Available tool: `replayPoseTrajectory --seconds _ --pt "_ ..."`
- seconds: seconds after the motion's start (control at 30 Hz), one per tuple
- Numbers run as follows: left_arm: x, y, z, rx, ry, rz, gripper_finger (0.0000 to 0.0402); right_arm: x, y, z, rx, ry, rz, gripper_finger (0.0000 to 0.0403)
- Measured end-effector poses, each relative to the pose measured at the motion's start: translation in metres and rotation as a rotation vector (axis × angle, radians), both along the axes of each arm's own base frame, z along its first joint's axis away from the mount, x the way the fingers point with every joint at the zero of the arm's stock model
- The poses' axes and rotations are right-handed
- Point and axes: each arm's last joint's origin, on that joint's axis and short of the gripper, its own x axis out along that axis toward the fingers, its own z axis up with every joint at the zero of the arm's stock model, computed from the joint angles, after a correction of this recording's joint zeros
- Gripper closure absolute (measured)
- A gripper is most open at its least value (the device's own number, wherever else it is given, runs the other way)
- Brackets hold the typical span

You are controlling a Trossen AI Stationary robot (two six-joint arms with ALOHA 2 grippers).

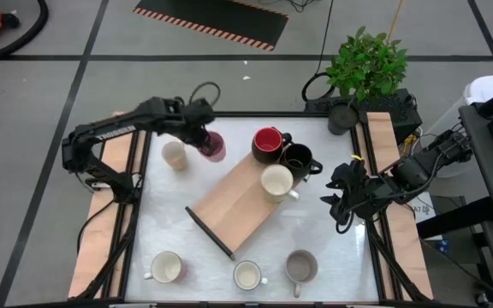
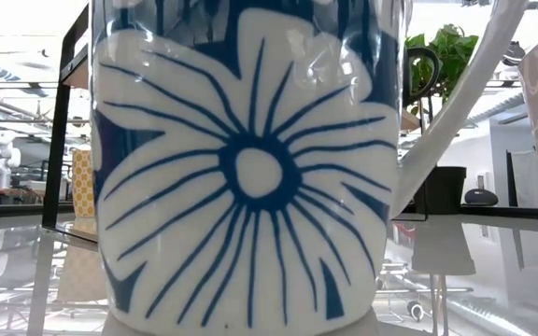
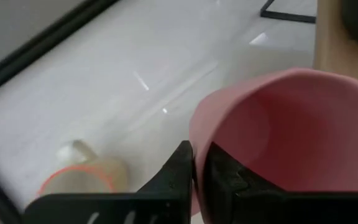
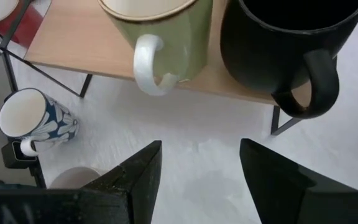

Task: Place coffee mugs
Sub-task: Put the pink mug on top of the shelf

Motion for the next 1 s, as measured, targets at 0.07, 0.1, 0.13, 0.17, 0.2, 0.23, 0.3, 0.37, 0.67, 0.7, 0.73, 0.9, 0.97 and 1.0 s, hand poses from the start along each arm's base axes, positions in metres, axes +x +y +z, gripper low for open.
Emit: replayPoseTrajectory --seconds 0.07,0.1,0.13,0.17,0.2,0.23,0.3,0.37,0.67,0.7,0.73,0.9,0.97,1.0 --pt "-0.006 0.000 0.017 -0.002 -0.001 0.007 0.0381 0.000 0.000 0.000 0.001 -0.002 0.000 0.0200" --pt "-0.009 0.000 0.026 0.000 -0.005 0.009 0.0381 0.000 0.000 0.000 0.002 -0.004 0.000 0.0200" --pt "-0.012 -0.001 0.033 -0.001 -0.010 0.010 0.0381 0.001 0.000 0.000 0.004 -0.007 0.000 0.0200" --pt "-0.015 -0.002 0.042 -0.005 -0.019 0.008 0.0381 0.001 0.000 0.000 0.004 -0.007 0.000 0.0200" --pt "-0.019 -0.004 0.051 -0.010 -0.035 0.006 0.0381 0.001 0.000 0.000 0.004 -0.007 0.000 0.0200" --pt "-0.021 -0.006 0.060 -0.016 -0.058 0.005 0.0381 0.001 0.000 0.000 0.004 -0.007 0.000 0.0200" --pt "-0.026 -0.012 0.077 -0.022 -0.107 0.007 0.0381 0.001 0.000 0.000 0.003 -0.007 0.000 0.0200" --pt "-0.029 -0.018 0.092 -0.023 -0.148 0.011 0.0381 0.001 0.001 -0.002 0.001 -0.007 0.001 0.0200" --pt "-0.024 -0.039 0.139 -0.072 -0.328 0.013 0.0381 0.007 0.007 -0.023 0.031 0.034 0.049 0.0200" --pt "-0.022 -0.040 0.143 -0.085 -0.352 0.006 0.0381 0.008 0.008 -0.024 0.033 0.030 0.052 0.0200" --pt "-0.018 -0.042 0.146 -0.097 -0.373 -0.001 0.0381 0.008 0.009 -0.025 0.036 0.026 0.055 0.0200" --pt "0.005 -0.046 0.143 -0.199 -0.437 -0.046 0.0381 0.007 0.011 -0.024 0.034 0.025 0.070 0.0200" --pt "0.014 -0.049 0.139 -0.211 -0.422 -0.070 0.0381 0.006 0.011 -0.024 0.034 0.025 0.072 0.0200" --pt "0.018 -0.050 0.136 -0.207 -0.406 -0.083 0.0381 0.006 0.011 -0.024 0.034 0.025 0.072 0.0200"
